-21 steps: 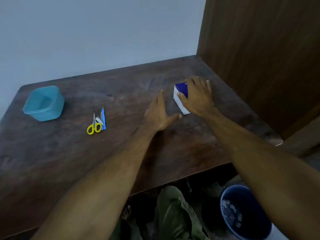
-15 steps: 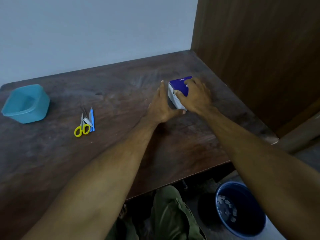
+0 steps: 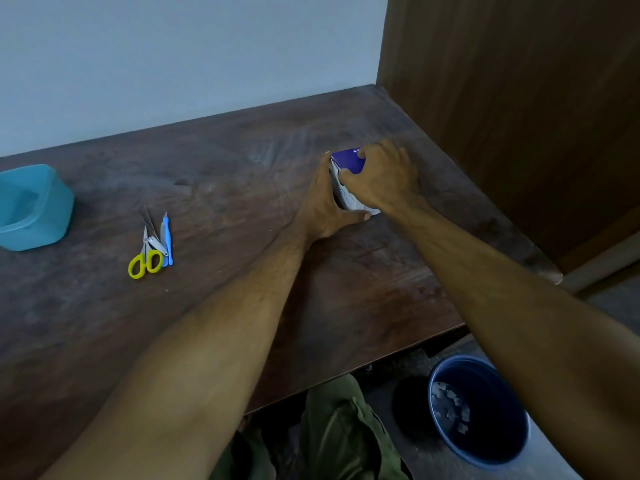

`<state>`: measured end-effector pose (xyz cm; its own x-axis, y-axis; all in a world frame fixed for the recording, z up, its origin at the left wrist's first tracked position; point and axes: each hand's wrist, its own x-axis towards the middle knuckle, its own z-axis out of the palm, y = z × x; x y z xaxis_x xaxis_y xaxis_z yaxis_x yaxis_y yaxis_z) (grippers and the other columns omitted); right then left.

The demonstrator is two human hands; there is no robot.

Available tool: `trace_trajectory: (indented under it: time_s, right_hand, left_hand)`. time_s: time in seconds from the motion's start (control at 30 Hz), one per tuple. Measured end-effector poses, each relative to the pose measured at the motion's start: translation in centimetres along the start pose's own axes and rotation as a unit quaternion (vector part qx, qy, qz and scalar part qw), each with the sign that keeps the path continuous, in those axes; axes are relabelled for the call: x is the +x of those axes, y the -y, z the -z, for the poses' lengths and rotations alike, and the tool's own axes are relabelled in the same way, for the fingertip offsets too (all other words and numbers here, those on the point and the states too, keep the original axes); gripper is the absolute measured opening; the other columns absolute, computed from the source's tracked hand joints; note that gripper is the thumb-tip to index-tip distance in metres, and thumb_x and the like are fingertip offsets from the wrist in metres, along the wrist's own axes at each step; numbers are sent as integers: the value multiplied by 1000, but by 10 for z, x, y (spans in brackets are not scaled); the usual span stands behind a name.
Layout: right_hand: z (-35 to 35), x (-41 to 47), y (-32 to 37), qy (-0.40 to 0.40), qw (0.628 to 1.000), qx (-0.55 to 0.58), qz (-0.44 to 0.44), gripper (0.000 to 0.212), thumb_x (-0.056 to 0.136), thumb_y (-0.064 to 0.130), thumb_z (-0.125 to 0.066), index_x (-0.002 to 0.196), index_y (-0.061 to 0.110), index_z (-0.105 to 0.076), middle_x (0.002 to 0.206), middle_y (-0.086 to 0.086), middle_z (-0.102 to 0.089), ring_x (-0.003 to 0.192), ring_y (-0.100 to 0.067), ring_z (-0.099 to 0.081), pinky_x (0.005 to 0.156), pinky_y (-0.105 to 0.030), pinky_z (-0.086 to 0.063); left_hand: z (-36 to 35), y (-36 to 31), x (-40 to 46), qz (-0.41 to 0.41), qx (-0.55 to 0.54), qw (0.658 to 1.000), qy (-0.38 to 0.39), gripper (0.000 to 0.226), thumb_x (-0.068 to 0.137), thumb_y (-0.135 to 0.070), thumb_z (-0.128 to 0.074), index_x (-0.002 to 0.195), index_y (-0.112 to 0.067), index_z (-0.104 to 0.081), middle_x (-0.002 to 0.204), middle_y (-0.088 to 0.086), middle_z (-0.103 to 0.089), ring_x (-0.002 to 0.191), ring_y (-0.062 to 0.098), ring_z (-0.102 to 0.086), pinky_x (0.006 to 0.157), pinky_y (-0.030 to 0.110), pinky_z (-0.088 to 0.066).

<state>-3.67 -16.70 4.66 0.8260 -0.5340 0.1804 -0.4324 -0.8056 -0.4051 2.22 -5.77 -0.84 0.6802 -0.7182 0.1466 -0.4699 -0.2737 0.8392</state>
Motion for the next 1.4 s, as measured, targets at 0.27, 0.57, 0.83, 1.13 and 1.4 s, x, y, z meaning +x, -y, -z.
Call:
trace_trajectory:
  time_s: [0.27, 0.57, 0.83, 1.13, 1.4]
  right_hand:
    - [38, 19, 0, -137, 986, 75, 59, 23, 93, 30, -49, 102, 14, -62, 102, -5, -68, 90, -22, -63, 77, -38, -53]
    - [33, 28, -34, -93, 924, -317, 192, 35, 83, 6, -69, 116, -2, -62, 128, -21, -52, 120, -38, -44, 100, -48, -38]
    - [13, 28, -16, 89, 985, -85, 124, 11, 87, 17, -64, 87, 11, -73, 91, -9, -71, 80, -22, -62, 74, -38, -55]
    - [-5, 37, -6, 127, 989, -74, 25, 23, 85, 30, -70, 84, 7, -65, 88, -12, -67, 77, -26, -61, 72, -36, -52]
    - [-4, 36, 0, 102, 994, -15, -21, 13, 84, 15, -69, 94, 7, -71, 96, -11, -71, 89, -27, -65, 83, -43, -56]
  left_hand:
    - [-3, 9, -2, 9, 14, 1000, -26, 130, 60, -30, -91, 151, -3, -2, 155, 8, -27, 142, 19, -27, 117, 37, -23]
    - [-5, 11, -2, 20, 17, 999, -33, 131, 62, -36, -89, 152, -8, 1, 159, 8, -17, 145, 19, -20, 119, 33, -17]
    - [-6, 15, -2, 10, 34, 999, -37, 126, 67, -32, -87, 151, -2, 3, 160, 12, -9, 146, 19, -14, 108, 12, -6]
    - [-6, 16, -1, 13, 33, 999, -23, 123, 68, -31, -86, 150, -1, 1, 159, 12, -14, 146, 21, -18, 118, 26, -12]
    - [-7, 19, -2, -4, 9, 999, -40, 124, 67, -28, -87, 150, 1, 1, 160, 12, -11, 146, 19, -15, 111, 12, -9]
